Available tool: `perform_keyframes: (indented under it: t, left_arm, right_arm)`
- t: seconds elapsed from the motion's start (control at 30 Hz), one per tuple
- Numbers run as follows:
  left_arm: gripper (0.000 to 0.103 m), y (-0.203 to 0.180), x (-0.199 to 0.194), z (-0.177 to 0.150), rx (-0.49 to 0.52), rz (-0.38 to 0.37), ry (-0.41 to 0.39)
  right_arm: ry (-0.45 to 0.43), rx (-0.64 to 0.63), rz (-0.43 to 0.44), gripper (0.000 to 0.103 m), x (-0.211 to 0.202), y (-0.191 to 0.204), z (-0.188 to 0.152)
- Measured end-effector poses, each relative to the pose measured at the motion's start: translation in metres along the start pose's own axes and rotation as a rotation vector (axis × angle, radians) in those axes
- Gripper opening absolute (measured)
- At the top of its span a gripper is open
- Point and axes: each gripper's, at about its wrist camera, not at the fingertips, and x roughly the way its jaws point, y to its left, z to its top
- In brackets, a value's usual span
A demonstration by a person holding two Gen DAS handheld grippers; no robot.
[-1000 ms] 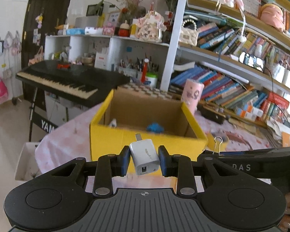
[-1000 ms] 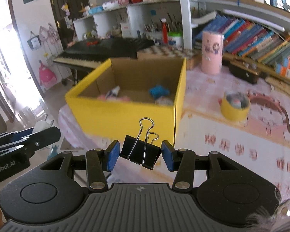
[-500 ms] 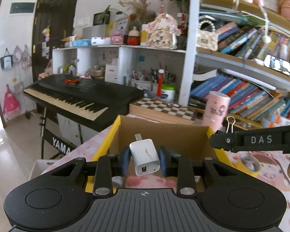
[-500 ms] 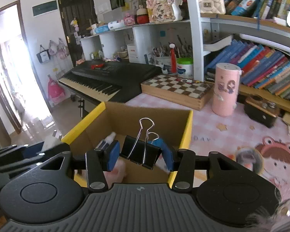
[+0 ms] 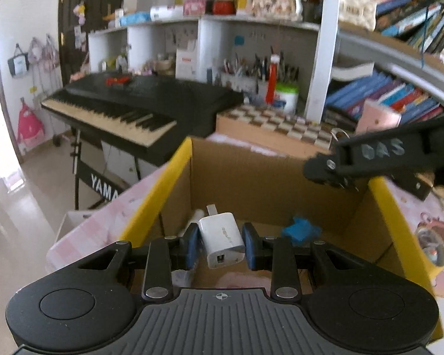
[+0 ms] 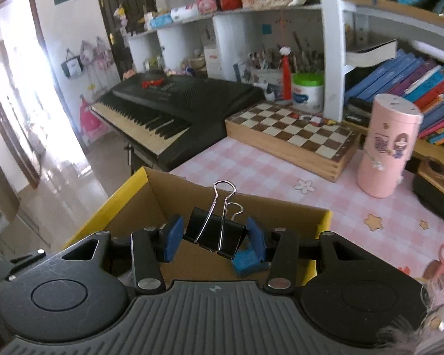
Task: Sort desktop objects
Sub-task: 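Lower into the box and open the left gripper while the right releases the binder clip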
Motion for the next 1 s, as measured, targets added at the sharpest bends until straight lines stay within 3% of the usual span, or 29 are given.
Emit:
perform_keyframes:
  t: [0.23, 0.4, 0.53, 0.87, 1.0]
  left_arm:
    - [0.030, -0.017, 0.018, -0.004, 0.082, 0.030, 0.103]
    - [0.030, -0.020, 0.019, -0.005, 0.094, 0.041, 0.130]
    - [0.030, -0.017, 0.018, -0.006, 0.077, 0.037, 0.127]
    - [0.032, -0.020, 0.005, -0.009, 0.060, 0.009, 0.071]
    - [0.040, -0.024, -0.003, -0.007, 0.084, 0.017, 0.039]
  right_arm:
    - [0.123, -0.072, 0.000, 0.045, 0.045, 0.006, 0.008]
    - [0.253, -0.158, -0.012, 0.045, 0.075, 0.015, 0.003]
    - [0.303, -0.173, -0.034, 0.045, 0.088, 0.014, -0.003]
    - [0.280, -0.144, -0.028, 0.046, 0.083, 0.013, -0.004]
    - [0.234, -0.130, -0.047, 0.056, 0.071, 0.012, -0.002]
